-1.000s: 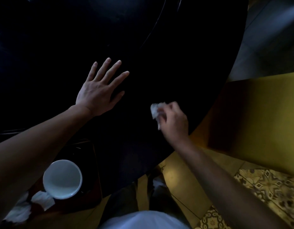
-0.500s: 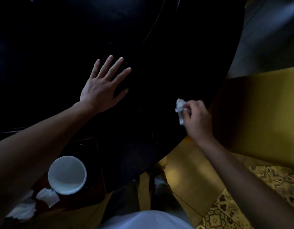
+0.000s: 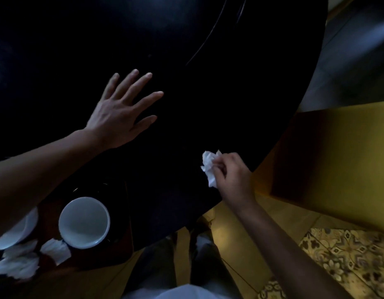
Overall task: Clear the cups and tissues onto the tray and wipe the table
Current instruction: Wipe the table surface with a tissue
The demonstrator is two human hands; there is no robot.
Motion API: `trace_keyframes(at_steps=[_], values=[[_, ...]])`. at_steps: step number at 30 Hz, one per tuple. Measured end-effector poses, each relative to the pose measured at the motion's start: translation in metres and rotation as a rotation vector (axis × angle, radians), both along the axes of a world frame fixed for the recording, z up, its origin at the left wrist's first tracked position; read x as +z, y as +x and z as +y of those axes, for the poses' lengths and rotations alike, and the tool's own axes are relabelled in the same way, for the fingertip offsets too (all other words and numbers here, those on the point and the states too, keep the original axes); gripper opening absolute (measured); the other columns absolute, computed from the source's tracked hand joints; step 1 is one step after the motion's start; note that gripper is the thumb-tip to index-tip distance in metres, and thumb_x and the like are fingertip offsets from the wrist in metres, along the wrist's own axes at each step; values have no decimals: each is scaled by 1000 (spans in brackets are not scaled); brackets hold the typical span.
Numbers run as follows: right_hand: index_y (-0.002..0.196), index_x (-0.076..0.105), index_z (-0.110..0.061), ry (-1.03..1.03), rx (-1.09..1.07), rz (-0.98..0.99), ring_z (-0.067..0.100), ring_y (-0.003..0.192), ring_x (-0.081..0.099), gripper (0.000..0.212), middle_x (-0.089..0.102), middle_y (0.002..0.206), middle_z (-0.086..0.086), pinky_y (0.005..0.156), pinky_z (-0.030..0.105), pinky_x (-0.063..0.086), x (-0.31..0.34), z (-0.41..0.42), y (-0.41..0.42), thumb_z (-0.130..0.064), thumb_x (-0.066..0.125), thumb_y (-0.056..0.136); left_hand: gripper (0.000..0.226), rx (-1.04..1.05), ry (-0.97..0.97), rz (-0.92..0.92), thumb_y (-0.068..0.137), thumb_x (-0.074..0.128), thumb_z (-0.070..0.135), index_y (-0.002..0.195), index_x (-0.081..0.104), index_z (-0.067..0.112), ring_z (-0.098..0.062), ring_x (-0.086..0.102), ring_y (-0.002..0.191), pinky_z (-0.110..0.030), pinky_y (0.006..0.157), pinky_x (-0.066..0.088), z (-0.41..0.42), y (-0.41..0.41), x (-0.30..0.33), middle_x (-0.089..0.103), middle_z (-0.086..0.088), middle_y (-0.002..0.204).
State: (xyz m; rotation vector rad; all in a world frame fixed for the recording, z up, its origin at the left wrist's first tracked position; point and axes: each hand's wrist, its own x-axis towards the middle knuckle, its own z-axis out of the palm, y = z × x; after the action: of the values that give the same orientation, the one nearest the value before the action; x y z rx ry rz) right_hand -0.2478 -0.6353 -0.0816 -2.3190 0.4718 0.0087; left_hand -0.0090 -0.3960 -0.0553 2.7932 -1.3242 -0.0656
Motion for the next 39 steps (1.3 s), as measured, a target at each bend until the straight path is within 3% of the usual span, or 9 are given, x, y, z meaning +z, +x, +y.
trace_keyframes(at_steps=[4,9,17,20,24,28,30,34,39], values=[[105,70,-11,-90,131,-79,21,89,65,13,63,102,4,74,33,56,-11,9,25,-15,66,93,63,121,21,10,100,30,59,157,34,31,-36,7,157,-60,124,6,59,0,-6,15,-12,170],[101,70,-15,-196,137,-62,19,87,60,13,59,98,3,70,35,55,-16,14,48,-23,64,93,63,203,-23,101,99,31,61,156,33,35,-32,6,158,-58,125,5,72,-2,-17,15,-8,170],[103,67,-13,-167,332,-2,15,89,56,10,57,102,6,67,30,53,-6,56,-55,-14,61,95,61,205,-55,102,100,32,61,156,34,37,-30,5,158,-56,126,4,72,-3,-17,15,-5,170],[105,67,-12,-164,383,-4,17,88,58,13,59,103,8,68,31,55,2,41,-56,-16,61,94,60,200,-78,94,100,33,59,155,37,34,-31,7,158,-57,126,5,71,-3,-17,18,-7,170],[101,69,-10,-234,147,-96,25,85,61,19,60,101,11,70,27,48,8,-15,20,-18,54,93,59,194,-106,68,100,36,56,154,40,32,-33,12,157,-58,125,8,73,-5,-18,22,-10,168],[108,68,-8,-269,-21,-63,36,96,61,21,60,108,17,83,43,52,-16,-63,102,-16,55,94,60,200,-108,57,100,36,57,154,40,31,-33,12,157,-56,126,7,72,-4,-20,21,-9,168],[109,67,-7,-335,-49,-42,38,99,59,25,59,110,19,82,43,50,-25,-52,108,-20,52,93,63,207,-119,60,99,38,57,155,38,30,-32,13,157,-56,126,7,72,-4,-20,20,-10,168],[106,65,-11,-344,86,-72,32,95,57,21,57,102,14,76,40,48,-22,5,58,-21,55,91,66,203,-150,73,97,41,60,155,36,30,-32,15,156,-56,126,8,73,-5,-20,19,-10,168],[100,65,-15,-214,302,9,21,87,54,12,56,98,6,70,36,47,-13,72,-31,-16,60,89,61,205,-135,56,99,42,59,153,41,30,-32,14,156,-55,126,8,75,-4,-21,22,-10,168]])
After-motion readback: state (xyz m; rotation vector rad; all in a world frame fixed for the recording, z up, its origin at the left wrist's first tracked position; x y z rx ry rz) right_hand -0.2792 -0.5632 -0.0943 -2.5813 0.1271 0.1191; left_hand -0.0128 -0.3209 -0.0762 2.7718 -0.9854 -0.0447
